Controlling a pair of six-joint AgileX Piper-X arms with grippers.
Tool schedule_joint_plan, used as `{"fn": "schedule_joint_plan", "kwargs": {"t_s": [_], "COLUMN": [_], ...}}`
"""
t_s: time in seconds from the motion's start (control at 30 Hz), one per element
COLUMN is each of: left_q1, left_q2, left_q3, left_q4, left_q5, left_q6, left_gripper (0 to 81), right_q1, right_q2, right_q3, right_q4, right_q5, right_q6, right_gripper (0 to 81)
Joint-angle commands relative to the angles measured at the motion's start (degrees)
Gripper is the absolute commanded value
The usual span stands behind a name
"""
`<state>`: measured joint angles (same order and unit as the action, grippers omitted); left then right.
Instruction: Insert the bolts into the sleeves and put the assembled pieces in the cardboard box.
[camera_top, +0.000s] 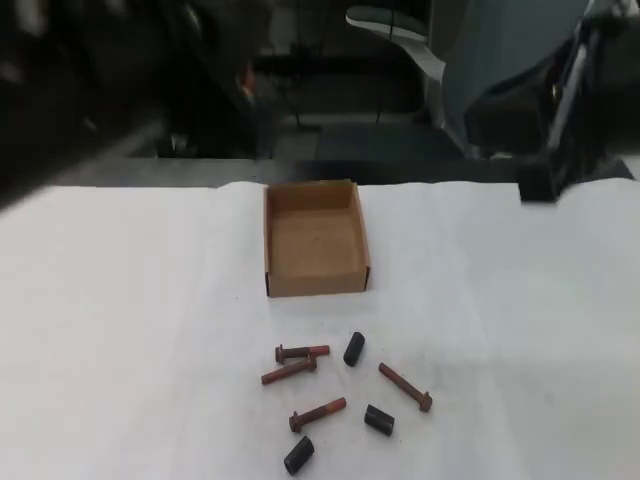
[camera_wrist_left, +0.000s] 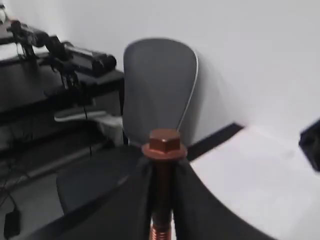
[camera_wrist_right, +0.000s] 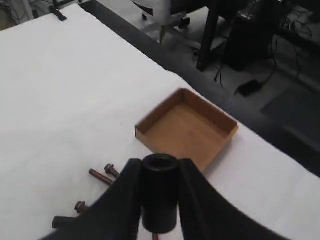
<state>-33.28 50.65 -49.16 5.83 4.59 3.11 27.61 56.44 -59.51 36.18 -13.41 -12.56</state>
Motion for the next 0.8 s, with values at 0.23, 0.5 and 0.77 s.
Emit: {"fn": "schedule_joint_plan", "kwargs": {"t_s": [0.23,0.5,0.77], "left_q1": [-2.8,-18.9,-23.5], "left_q2": [-4.3,-1.5,2.1], "left_q3": [7.1,16.2,16.6], "left_q4": [-13.6,-36.2,-37.4], "left_q5": [-6.3,-25.3,-22.9], "left_q6": [-12.0,-13.8,-1.2], "left_gripper": [1.8,1.8,1.8], "right_q1": [8.0,17.2,20.9], "right_q2": [-12.4,-10.7,-5.0], "right_q3": [18.7,23.7,25.9], "right_q4": [-27.1,-33.0,-35.6], "right_q5": [3.4,12.1,15.8], "right_q6": [13.5,11.7,14.5], "right_gripper": [0.4,0.4,0.4]}}
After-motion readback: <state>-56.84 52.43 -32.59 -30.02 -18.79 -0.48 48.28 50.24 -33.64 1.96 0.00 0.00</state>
